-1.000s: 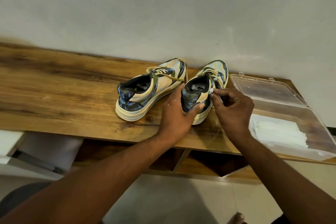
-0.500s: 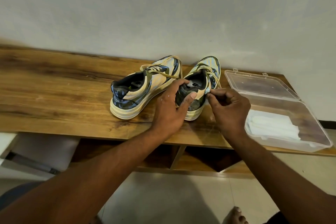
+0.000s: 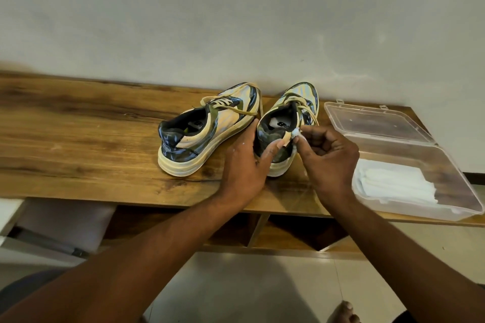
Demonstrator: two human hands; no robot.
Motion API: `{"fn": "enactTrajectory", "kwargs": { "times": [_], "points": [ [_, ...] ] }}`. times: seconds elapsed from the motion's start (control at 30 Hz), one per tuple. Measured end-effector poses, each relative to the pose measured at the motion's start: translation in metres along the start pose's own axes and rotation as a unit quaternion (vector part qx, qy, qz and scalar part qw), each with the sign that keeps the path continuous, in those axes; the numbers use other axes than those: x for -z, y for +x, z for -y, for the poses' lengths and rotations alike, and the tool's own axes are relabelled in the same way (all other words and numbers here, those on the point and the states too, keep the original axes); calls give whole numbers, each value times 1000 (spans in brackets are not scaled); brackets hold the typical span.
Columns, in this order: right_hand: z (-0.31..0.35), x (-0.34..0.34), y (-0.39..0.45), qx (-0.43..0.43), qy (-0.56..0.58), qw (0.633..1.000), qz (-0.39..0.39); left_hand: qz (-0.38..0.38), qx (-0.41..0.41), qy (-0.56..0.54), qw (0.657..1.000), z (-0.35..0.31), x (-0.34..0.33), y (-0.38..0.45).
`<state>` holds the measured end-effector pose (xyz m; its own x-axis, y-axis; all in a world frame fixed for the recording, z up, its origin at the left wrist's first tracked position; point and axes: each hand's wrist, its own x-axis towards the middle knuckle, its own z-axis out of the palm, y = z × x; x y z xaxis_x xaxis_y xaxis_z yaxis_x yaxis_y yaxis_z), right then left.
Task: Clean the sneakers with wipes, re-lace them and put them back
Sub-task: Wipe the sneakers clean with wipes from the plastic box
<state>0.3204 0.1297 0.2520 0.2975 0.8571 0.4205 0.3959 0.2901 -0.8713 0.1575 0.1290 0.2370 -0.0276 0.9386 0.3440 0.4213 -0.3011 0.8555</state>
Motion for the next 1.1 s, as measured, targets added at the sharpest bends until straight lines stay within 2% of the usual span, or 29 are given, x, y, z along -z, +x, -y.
{"fn": "enactTrajectory", "kwargs": {
  "times": [0.17, 0.23, 0.4, 0.5, 0.63, 0.8, 0.87, 1.0, 1.1],
  "points": [
    [8, 0, -23, 103, -61, 992, 38, 46, 2, 89, 995, 5, -7, -3],
    [4, 1, -21, 95, -62, 993, 36, 62, 8, 97, 993, 6, -8, -3],
    [-6, 4, 4, 5, -42, 999, -26, 73, 15, 93, 993, 6, -15, -7],
    [-1, 1, -9, 32, -62, 997, -20, 83, 16, 93, 992, 7, -17, -8],
    [5, 0, -24, 119, -63, 990, 26, 94, 14, 92, 991, 9, -17, -6],
    [-6, 4, 2, 50, -49, 997, -38, 92, 16, 94, 991, 17, -19, -6],
    [-2, 3, -3, 77, -53, 995, -24, 92, 14, 94, 991, 18, -20, -6],
    [7, 1, -24, 178, -70, 980, 54, 89, 4, 100, 991, 17, -19, -6],
    [3, 3, -15, 157, -60, 985, 49, 84, 13, 75, 994, 18, -18, -5]
  ]
}}
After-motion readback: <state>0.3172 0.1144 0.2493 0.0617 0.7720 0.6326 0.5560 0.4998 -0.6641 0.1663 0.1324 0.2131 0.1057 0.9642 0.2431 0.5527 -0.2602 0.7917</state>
